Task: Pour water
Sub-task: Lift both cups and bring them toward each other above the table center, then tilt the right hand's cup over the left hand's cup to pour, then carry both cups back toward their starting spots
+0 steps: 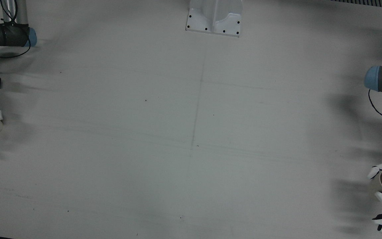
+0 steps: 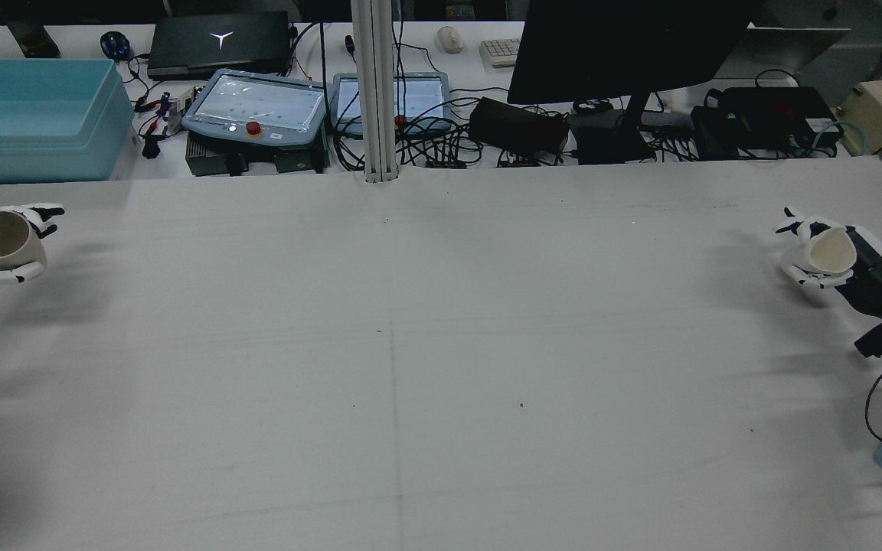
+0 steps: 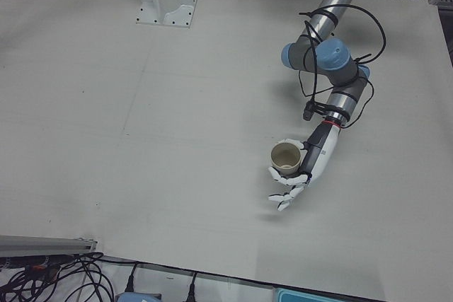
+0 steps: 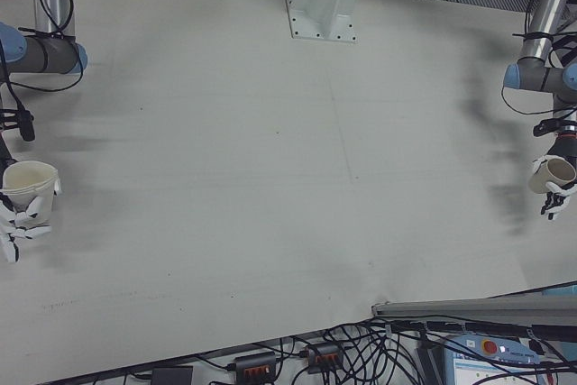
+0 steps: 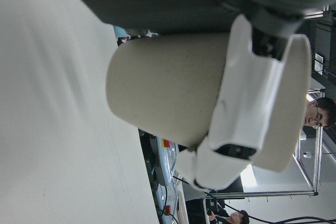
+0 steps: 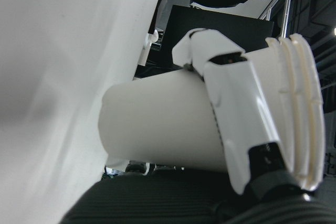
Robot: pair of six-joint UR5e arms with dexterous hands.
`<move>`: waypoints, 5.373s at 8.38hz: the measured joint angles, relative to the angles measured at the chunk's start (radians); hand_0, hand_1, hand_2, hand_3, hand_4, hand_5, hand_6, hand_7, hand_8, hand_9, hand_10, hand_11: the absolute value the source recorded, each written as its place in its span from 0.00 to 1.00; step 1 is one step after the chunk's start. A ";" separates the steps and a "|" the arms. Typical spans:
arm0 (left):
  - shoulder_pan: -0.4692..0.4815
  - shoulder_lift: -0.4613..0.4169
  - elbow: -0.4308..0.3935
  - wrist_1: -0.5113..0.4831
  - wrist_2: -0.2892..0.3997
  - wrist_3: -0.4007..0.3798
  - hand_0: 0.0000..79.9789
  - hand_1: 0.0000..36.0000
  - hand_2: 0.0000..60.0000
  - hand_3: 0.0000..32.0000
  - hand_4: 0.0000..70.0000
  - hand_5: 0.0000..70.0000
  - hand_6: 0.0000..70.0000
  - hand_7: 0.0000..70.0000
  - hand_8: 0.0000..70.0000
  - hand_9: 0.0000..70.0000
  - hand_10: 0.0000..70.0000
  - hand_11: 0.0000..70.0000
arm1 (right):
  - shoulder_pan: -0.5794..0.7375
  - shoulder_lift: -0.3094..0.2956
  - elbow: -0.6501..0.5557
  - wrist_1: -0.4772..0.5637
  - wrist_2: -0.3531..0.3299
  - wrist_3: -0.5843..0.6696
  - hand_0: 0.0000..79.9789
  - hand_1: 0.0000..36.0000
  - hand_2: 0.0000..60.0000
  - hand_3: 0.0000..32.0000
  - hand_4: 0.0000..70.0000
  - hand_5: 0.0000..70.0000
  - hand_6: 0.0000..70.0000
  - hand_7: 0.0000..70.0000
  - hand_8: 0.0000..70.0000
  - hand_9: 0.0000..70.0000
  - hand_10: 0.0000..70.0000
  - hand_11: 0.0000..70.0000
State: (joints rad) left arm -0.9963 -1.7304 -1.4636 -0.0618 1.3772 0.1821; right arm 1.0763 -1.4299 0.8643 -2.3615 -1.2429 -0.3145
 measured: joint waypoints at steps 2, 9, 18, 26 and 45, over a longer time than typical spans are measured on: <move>0.001 -0.085 -0.018 0.091 0.004 0.000 1.00 1.00 1.00 0.00 1.00 1.00 0.28 0.39 0.18 0.11 0.10 0.18 | 0.111 -0.013 0.161 -0.147 -0.007 0.039 1.00 1.00 1.00 0.00 0.75 1.00 0.37 0.56 0.06 0.09 0.00 0.04; 0.263 -0.432 0.001 0.422 0.027 0.030 1.00 1.00 1.00 0.00 1.00 1.00 0.34 0.41 0.20 0.13 0.09 0.16 | 0.199 0.068 0.938 -1.244 -0.012 0.052 1.00 1.00 1.00 0.00 0.92 1.00 0.36 0.55 0.06 0.09 0.00 0.05; 0.438 -0.905 0.068 0.662 0.003 0.079 1.00 1.00 1.00 0.00 1.00 1.00 0.35 0.43 0.20 0.12 0.07 0.14 | -0.070 0.405 1.185 -1.569 0.154 -0.378 1.00 1.00 1.00 0.00 1.00 1.00 0.55 0.97 0.09 0.17 0.07 0.16; 0.391 -0.951 0.084 0.679 -0.010 0.060 1.00 1.00 1.00 0.00 1.00 1.00 0.33 0.41 0.20 0.12 0.08 0.15 | -0.306 0.387 1.311 -1.566 0.415 -0.688 1.00 1.00 1.00 0.00 0.79 1.00 0.44 0.78 0.08 0.14 0.14 0.26; 0.041 0.004 -0.187 0.098 0.190 -0.016 1.00 1.00 1.00 0.00 1.00 1.00 0.28 0.40 0.18 0.12 0.11 0.19 | 0.036 0.082 -0.009 -0.363 0.045 0.179 1.00 0.76 0.00 0.00 0.16 0.34 0.15 0.21 0.04 0.02 0.03 0.09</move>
State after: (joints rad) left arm -0.9548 -1.7260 -1.6503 0.0367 1.5667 0.1664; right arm 1.1121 -1.3479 0.8551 -2.7244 -1.1976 -0.1358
